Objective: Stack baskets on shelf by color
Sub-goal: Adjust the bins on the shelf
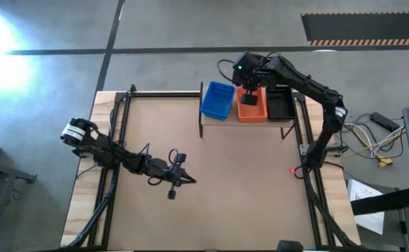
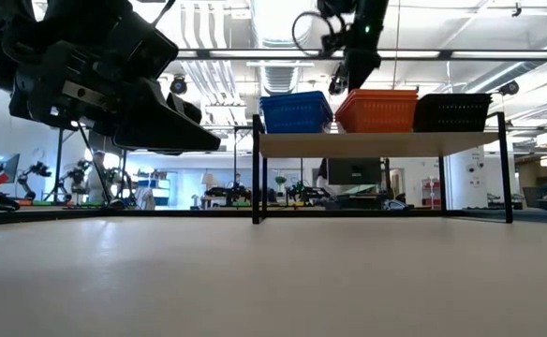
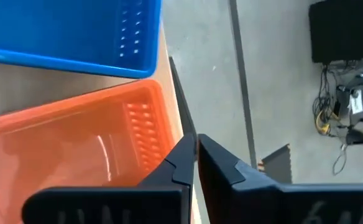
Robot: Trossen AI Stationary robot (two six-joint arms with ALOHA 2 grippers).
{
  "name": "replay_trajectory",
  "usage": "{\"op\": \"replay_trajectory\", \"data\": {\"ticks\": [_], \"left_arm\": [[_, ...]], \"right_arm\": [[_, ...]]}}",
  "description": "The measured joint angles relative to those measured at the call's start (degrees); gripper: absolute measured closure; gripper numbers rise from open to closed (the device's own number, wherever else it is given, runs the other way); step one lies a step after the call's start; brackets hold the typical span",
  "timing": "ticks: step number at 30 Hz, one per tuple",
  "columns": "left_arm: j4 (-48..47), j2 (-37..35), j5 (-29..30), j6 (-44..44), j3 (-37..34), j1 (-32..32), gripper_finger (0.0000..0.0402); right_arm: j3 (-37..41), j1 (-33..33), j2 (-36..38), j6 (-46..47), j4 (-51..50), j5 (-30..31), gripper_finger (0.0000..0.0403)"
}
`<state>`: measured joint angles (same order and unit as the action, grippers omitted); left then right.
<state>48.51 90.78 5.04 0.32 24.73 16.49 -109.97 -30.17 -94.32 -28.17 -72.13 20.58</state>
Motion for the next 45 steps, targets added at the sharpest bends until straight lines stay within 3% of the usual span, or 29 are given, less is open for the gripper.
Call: {"op": "replay_trajectory", "data": {"ticks": [4, 8, 10, 16, 19, 23, 28, 37, 45], "left_arm": [[0.0, 0.0, 0.7, 0.0, -0.2, 0.0, 0.0402], [0.0, 0.0, 3.9, 0.0, -0.5, 0.0, 0.0402], [0.1, 0.0, 5.9, 0.0, -0.4, 0.0, 0.0402], [0.1, -4.2, 11.6, -1.8, 1.2, 0.0, 0.0402], [-1.4, -9.7, 15.5, -3.0, 1.7, 0.0, 0.0402], [-9.2, -18.5, 22.7, -1.4, 2.2, 0.0, 0.0402], [-17.7, -24.6, 24.0, -1.6, 1.4, 0.0, 0.0402], [-17.9, -19.4, 24.0, -10.9, -3.0, 0.4, 0.0402], [-11.9, -10.4, 24.0, -12.0, -3.3, 0.4, 0.0402]], "right_arm": [[-4.5, 1.8, 0.9, 6.9, -4.4, -1.3, 0.0390], [-3.4, 6.3, 4.8, 14.2, -4.0, -13.1, 0.0390], [-0.8, 10.0, 6.6, 17.5, -0.6, -16.4, 0.0390], [9.5, 20.1, 7.6, 27.9, 18.5, -13.5, 0.0390], [11.6, 19.7, 5.3, 30.7, 24.1, -13.1, 0.0390], [11.9, 15.6, 1.3, 33.5, 23.9, -12.5, 0.0390], [11.7, 11.2, -0.9, 35.5, 21.5, -13.8, 0.0390], [9.1, 10.6, 0.6, 33.4, 8.7, -16.0, 0.0390], [8.2, 11.3, 5.5, 34.2, 8.8, -9.9, 0.0390]]}}
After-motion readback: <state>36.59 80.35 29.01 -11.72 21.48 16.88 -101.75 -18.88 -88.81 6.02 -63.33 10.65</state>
